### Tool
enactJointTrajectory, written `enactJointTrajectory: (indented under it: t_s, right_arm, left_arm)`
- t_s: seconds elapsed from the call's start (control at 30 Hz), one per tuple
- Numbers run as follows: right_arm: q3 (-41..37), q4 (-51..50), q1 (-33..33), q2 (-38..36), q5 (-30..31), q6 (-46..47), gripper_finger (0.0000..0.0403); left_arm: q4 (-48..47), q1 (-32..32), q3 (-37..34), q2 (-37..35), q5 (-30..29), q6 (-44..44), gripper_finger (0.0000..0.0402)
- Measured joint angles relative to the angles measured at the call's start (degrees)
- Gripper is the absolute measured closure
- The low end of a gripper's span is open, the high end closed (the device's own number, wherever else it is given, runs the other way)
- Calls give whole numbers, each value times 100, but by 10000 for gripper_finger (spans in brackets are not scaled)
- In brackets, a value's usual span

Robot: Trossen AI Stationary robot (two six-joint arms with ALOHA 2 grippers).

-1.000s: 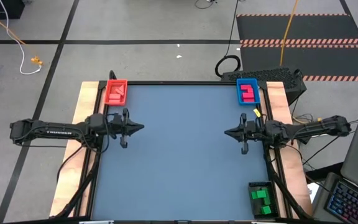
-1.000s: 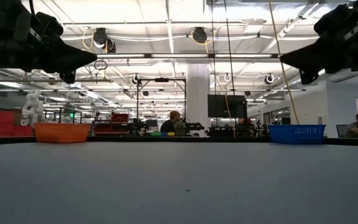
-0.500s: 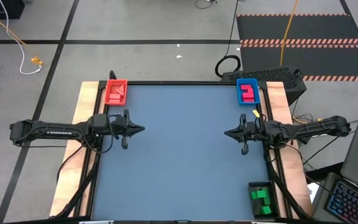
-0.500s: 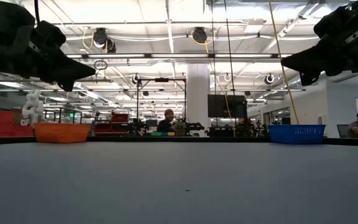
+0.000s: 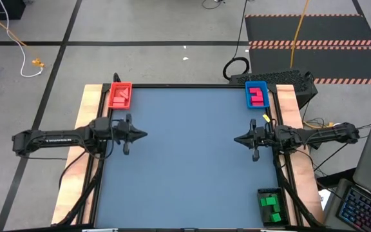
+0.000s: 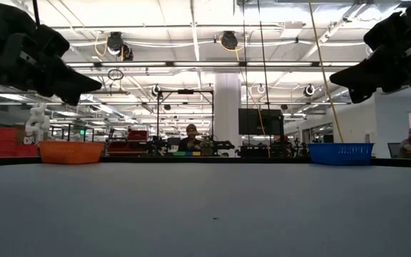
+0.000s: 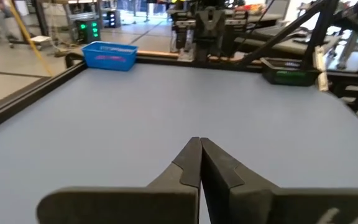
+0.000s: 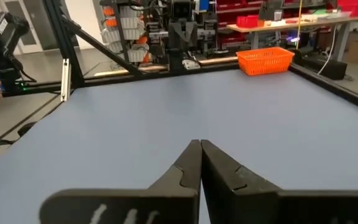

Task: Sort & place blocks by color
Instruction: Return to Home Position

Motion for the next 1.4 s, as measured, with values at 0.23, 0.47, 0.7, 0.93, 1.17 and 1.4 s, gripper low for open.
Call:
enactJointTrajectory:
  t_s: [0.23, 0.47, 0.7, 0.93, 1.17, 1.4]
  right_arm:
    - [-2, -75, 0, -105, 0, 29, 403]
    - [-2, -164, 0, -103, 2, 30, 403]
    - [-2, -304, 0, -90, -11, 78, 403]
    - [-2, -340, 0, -90, -15, -48, 403]
    - [-2, -351, 0, -92, -15, -16, 403]
    - [-2, -351, 0, -91, -15, -14, 403]
  left_arm:
    - [-516, 369, 0, -428, 196, 134, 399]
    - [-702, 416, 0, -798, 482, -24, 399]
    - [-1294, 364, 40, -925, -66, -709, 400]
    - [-1435, 123, 46, -920, -734, -768, 400]
    - [-1455, -179, 55, -685, -1274, -26, 400]
    - [-1396, -202, 52, -518, -1298, 760, 387]
